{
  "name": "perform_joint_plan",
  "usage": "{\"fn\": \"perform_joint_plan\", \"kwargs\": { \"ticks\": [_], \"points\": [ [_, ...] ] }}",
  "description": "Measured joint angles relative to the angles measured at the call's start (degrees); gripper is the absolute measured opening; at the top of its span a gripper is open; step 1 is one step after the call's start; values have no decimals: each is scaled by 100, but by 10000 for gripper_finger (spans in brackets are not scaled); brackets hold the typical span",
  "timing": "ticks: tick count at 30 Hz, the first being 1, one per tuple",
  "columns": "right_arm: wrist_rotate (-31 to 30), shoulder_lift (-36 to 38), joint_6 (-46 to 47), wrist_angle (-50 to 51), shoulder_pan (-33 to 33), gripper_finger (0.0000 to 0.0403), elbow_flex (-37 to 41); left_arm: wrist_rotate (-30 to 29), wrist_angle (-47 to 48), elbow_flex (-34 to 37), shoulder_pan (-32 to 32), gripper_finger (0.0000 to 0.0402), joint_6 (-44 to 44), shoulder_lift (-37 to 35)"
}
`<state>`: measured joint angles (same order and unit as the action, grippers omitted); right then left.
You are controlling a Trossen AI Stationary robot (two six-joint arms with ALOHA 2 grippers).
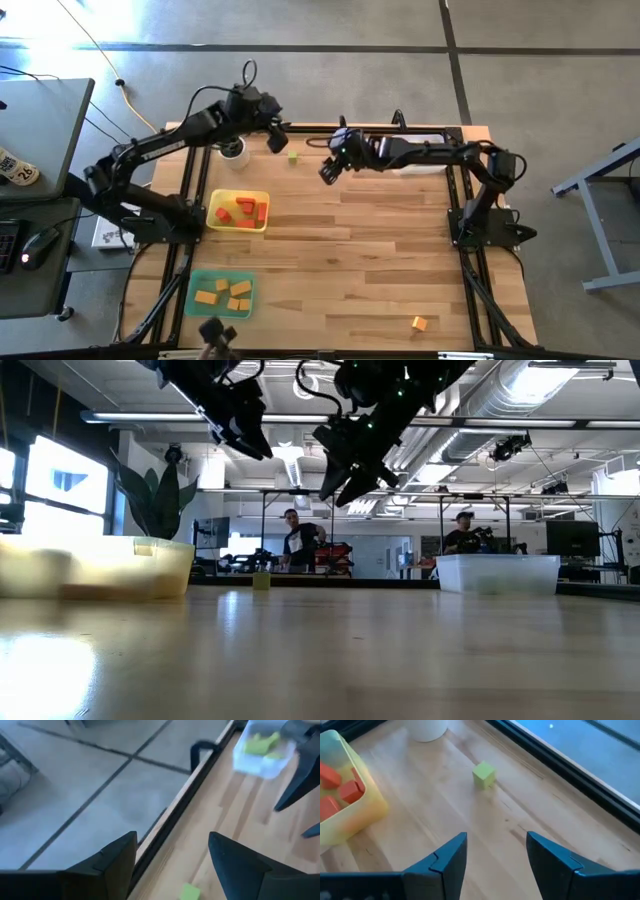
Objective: Sort & place blocks by color
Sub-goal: Put the green block into the white bin
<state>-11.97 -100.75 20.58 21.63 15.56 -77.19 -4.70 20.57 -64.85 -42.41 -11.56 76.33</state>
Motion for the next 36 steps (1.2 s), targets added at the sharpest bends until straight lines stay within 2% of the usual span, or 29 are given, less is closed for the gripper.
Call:
{"fn": "perform_joint_plan", "kwargs": {
  "ticks": [5, 9, 20, 28, 36],
  "points": [
    [333, 0, -164, -2, 300, 191, 0, 384, 67, -35, -242, 236, -21, 739],
    [387, 0, -162, -2, 435, 191, 0, 258, 140, -91, -261, 236, 153, 1427],
    [389, 0, -293, -2, 478, 191, 0, -180, 1686, -1451, -141, 236, 2730, 2879],
    [389, 0, -308, -2, 478, 191, 0, 96, 2228, -1544, -134, 236, 4047, 3076],
    [402, 0, -308, -2, 471, 191, 0, -6, 2114, -1544, -134, 236, 4389, 3076]
  ]
}}
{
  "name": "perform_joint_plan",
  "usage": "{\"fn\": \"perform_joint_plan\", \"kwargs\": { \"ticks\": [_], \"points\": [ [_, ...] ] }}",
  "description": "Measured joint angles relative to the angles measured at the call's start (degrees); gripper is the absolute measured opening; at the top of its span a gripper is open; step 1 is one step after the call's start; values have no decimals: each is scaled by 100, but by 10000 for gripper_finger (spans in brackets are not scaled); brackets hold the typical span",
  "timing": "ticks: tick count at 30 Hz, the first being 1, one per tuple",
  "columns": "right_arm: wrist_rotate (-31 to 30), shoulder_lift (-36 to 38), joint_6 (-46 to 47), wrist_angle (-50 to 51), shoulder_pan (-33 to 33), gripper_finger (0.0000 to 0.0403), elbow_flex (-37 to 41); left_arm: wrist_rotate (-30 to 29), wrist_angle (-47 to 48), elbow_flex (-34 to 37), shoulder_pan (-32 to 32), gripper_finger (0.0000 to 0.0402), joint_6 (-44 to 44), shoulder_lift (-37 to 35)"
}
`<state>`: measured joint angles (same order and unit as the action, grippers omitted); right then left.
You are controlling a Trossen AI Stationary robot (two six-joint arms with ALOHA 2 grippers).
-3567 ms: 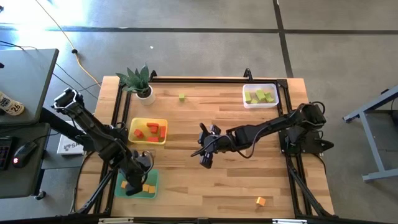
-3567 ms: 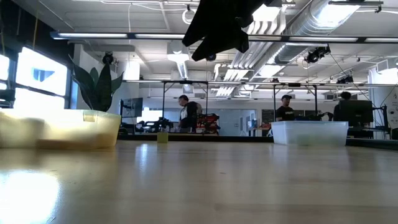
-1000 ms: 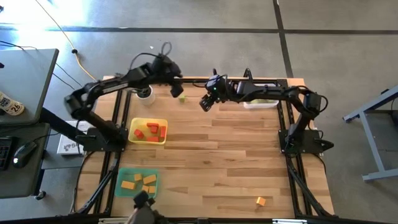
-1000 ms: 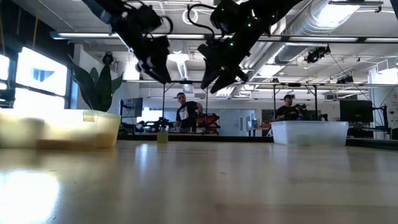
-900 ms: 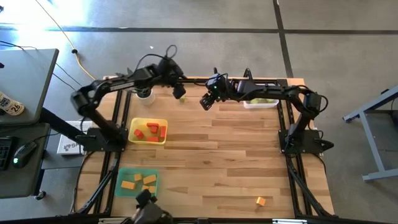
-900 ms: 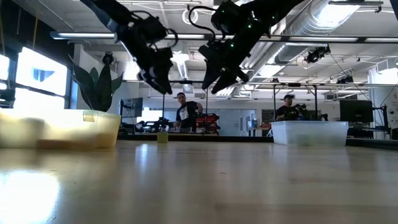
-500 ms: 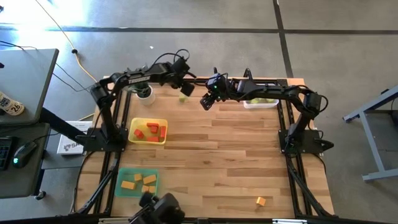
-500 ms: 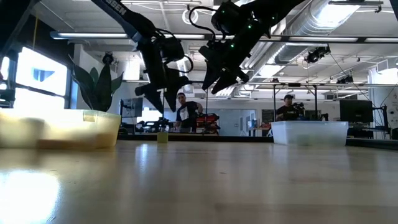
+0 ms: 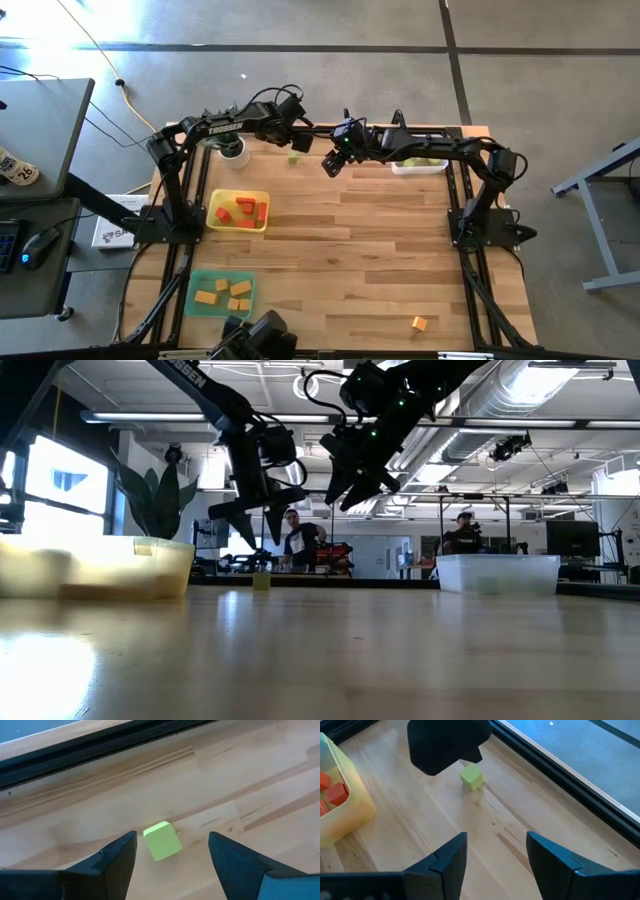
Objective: Sort & place blocks by color
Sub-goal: Put the green block into the white bin
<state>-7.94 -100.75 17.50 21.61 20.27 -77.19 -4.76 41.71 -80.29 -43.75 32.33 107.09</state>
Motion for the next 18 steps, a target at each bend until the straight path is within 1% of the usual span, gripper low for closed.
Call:
{"fn": "perform_joint_plan", "kwargs": {
  "ticks": [6, 13, 18],
  "points": [
    [57, 0, -2, 0, -2, 191, 0, -5, 7, 2, 21, 236, 94, 55],
    [120, 0, -2, 0, -4, 191, 0, 236, 105, 9, 59, 236, 159, 563],
    [241, 0, -2, 0, -4, 191, 0, 261, 91, 9, 61, 236, 201, 784]
  ]
}}
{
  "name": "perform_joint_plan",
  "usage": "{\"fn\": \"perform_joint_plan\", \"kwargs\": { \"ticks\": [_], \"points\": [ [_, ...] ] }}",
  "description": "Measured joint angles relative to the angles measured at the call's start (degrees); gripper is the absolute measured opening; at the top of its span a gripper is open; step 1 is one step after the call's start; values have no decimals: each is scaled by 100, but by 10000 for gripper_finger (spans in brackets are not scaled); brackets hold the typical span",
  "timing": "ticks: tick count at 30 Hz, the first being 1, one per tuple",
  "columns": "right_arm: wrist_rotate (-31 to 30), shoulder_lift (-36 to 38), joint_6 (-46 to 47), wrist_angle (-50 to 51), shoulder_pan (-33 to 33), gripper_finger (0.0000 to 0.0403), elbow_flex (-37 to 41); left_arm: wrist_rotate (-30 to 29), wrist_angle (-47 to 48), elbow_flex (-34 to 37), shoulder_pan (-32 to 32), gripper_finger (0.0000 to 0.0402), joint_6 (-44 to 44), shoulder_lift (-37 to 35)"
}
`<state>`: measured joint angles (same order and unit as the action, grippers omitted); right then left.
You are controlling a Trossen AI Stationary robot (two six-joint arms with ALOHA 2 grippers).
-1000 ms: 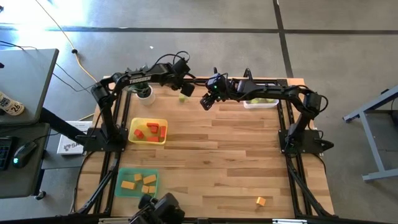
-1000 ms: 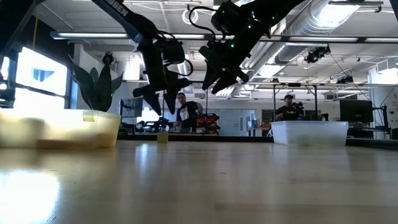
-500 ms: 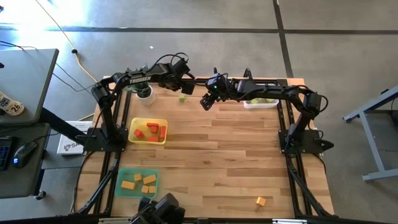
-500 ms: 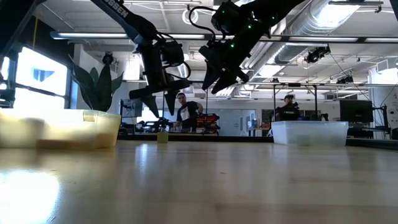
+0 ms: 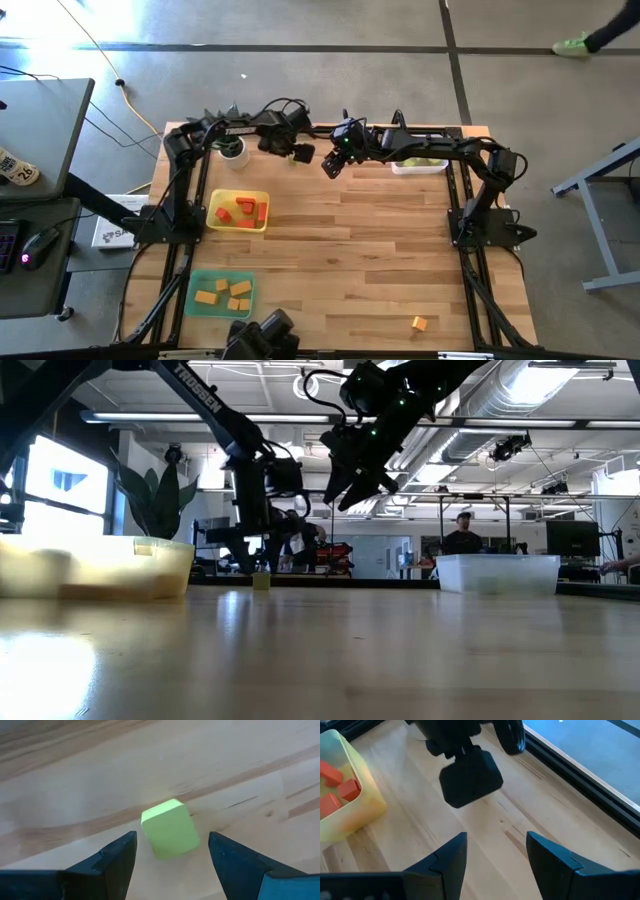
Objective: Sort & place blocks by color
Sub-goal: Put the green block into the white bin
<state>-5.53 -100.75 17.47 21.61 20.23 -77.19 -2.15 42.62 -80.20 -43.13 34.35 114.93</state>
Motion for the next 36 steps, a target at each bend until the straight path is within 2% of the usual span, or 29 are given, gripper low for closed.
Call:
{"fn": "perform_joint_plan", "kwargs": {
  "ticks": [9, 18, 21, 29, 36],
  "points": [
    [1, 0, 0, 0, 0, 191, 0, -249, -60, 0, 0, 223, -116, 138],
    [-1, 0, 0, 0, 0, 191, -2, -332, -62, -4, 29, 112, -719, 132],
    [-1, 0, 0, 0, 0, 191, -2, -288, -64, -7, 50, 103, -953, 130],
    [2, 0, 0, 0, 0, 191, 0, 624, -31, -7, 54, 103, -1378, 82],
    [501, 0, 96, 0, -1, 191, 0, 1964, -65, 0, -44, 106, -1753, -130]
  ]
}}
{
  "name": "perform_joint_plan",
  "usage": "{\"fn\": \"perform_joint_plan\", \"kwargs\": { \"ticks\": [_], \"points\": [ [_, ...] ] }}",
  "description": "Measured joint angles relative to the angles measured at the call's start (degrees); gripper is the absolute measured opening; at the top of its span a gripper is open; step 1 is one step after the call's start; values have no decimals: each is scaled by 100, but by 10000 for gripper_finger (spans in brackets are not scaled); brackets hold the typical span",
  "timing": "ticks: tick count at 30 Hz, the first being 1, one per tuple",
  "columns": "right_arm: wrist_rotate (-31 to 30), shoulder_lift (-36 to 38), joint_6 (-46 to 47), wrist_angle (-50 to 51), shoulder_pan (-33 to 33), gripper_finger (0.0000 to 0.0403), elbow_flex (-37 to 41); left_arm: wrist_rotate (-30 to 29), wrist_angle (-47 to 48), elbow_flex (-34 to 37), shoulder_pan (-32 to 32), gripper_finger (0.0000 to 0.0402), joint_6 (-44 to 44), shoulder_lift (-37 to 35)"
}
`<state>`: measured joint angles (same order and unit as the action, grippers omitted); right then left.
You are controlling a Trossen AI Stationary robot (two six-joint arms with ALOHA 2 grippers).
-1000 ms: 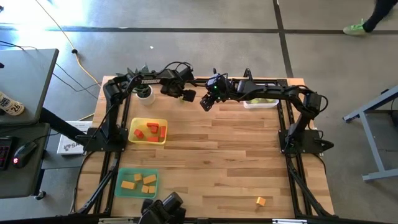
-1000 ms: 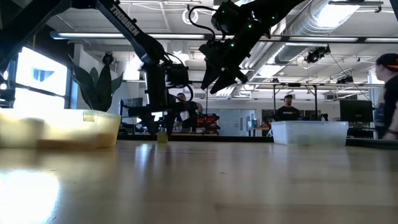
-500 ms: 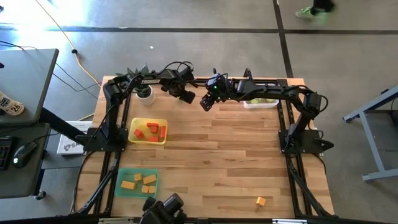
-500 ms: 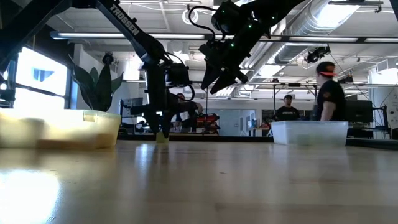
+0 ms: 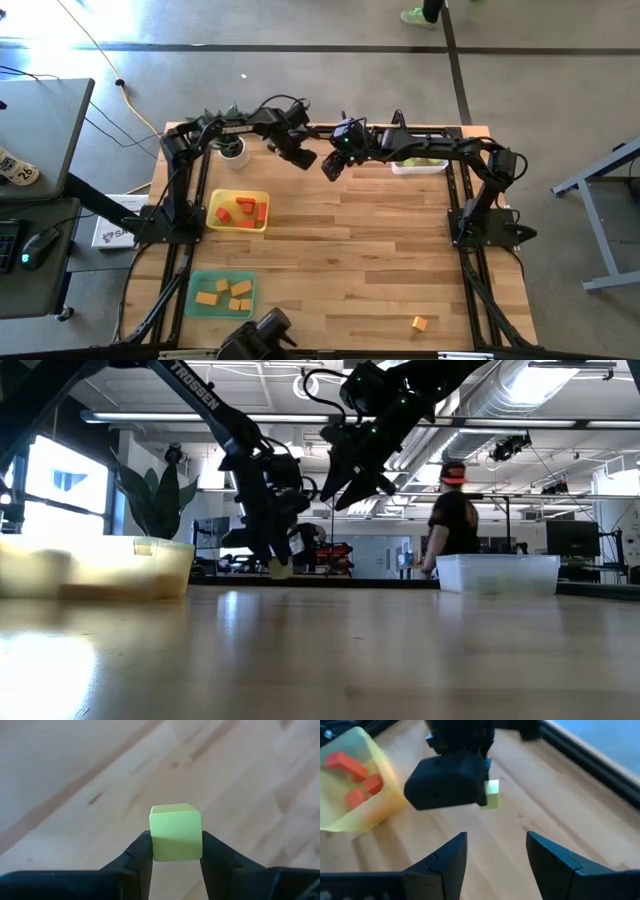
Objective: Sort & place blocks by color
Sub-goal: Put the green block into the white bin
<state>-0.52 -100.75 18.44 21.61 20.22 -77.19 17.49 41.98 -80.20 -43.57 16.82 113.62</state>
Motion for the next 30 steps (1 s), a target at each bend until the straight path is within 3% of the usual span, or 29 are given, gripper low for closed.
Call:
{"fn": "perform_joint_plan", "kwargs": {
  "ticks": [8, 15, 30],
  "points": [
    [500, 24, 344, 3, -78, 191, -2, 479, 2, 0, -28, 106, -373, -237],
    [-120, 397, 137, -33, -453, 191, -2, 1262, -36, 0, -37, 105, -586, -498],
    [-1745, 1138, -835, -50, -1380, 190, -7, 4618, -1344, -2, -60, 107, 259, -693]
  ]
}}
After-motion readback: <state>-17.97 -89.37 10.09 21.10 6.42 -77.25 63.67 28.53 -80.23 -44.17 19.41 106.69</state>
